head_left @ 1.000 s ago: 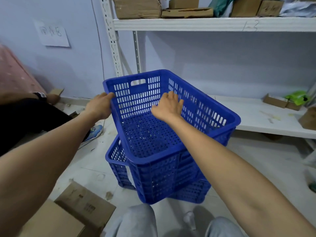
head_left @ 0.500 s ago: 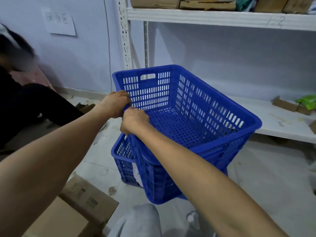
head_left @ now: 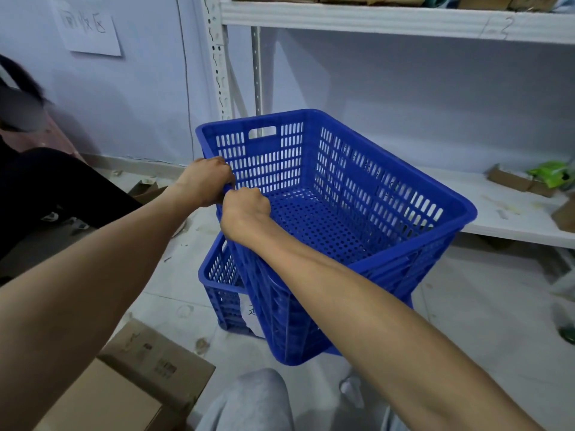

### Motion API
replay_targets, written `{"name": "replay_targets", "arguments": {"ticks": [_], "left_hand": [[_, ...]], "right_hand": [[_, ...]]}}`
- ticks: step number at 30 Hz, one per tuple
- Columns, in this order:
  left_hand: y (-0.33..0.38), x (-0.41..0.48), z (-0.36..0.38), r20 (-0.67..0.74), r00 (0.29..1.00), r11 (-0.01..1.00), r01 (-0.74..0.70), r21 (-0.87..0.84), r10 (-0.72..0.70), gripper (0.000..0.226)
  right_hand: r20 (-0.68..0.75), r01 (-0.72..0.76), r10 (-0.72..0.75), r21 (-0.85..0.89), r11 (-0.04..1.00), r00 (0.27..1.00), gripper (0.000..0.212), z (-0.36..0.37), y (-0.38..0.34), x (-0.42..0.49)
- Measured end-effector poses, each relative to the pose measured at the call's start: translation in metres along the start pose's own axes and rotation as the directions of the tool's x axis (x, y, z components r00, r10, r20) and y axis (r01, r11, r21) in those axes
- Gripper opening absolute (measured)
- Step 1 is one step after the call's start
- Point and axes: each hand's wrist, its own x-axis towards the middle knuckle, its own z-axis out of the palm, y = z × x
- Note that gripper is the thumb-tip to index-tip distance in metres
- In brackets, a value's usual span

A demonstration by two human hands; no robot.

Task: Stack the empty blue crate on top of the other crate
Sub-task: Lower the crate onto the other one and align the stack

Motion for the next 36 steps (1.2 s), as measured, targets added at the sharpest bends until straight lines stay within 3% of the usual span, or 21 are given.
{"name": "replay_targets", "arguments": {"ticks": [20, 36], "left_hand": [[0.018, 0.008, -0.007, 0.002, 0.988, 0.977, -0.150, 0.153, 0.152, 0.028], [0.044, 0.005, -0.024, -0.041, 0.990, 0.971, -0.127, 0.204, 0.139, 0.027]], "right_hand": [[-0.076, 0.026, -0.031, -0.058, 0.998, 0.997, 0.020, -0.011, 0.044, -0.033], [-0.187, 0.010, -0.031, -0.110, 0.994, 0.982, 0.034, -0.016, 0.082, -0.051]]}}
